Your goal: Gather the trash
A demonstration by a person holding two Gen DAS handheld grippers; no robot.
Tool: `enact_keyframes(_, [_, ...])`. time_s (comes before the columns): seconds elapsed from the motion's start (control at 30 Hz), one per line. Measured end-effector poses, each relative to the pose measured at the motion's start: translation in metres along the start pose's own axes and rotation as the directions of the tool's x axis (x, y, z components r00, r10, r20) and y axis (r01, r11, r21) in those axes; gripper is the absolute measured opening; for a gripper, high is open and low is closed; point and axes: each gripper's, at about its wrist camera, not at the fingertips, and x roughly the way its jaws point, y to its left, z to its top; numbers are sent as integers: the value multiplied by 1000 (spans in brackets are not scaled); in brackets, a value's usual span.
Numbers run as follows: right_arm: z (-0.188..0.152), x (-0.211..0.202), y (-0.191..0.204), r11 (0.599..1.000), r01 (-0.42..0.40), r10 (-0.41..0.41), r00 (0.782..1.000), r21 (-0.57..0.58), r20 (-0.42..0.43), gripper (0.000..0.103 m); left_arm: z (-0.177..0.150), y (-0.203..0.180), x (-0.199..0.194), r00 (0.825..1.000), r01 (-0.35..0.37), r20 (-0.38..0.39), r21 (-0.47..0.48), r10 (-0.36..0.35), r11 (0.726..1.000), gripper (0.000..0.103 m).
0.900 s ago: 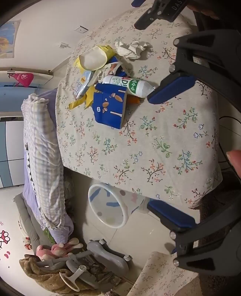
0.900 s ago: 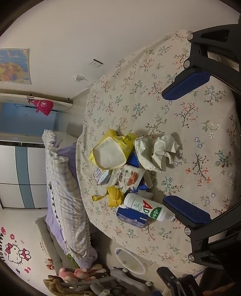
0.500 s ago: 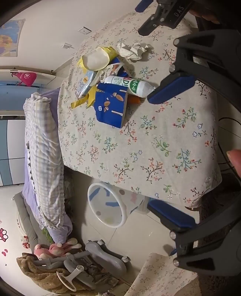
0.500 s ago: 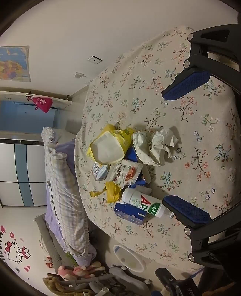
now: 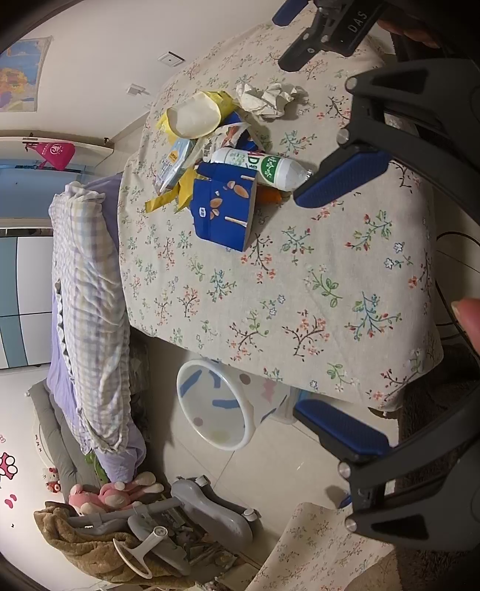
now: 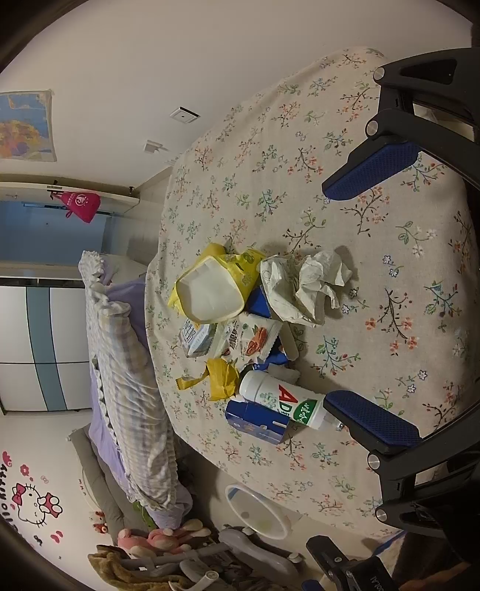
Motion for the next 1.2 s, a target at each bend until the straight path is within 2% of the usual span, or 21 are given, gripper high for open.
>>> enact_keyframes(1.2, [1,-2,0,1000,-4,4,1000,0,8,103,2,-1,-2,1000,-10,11,4,10,1000,103])
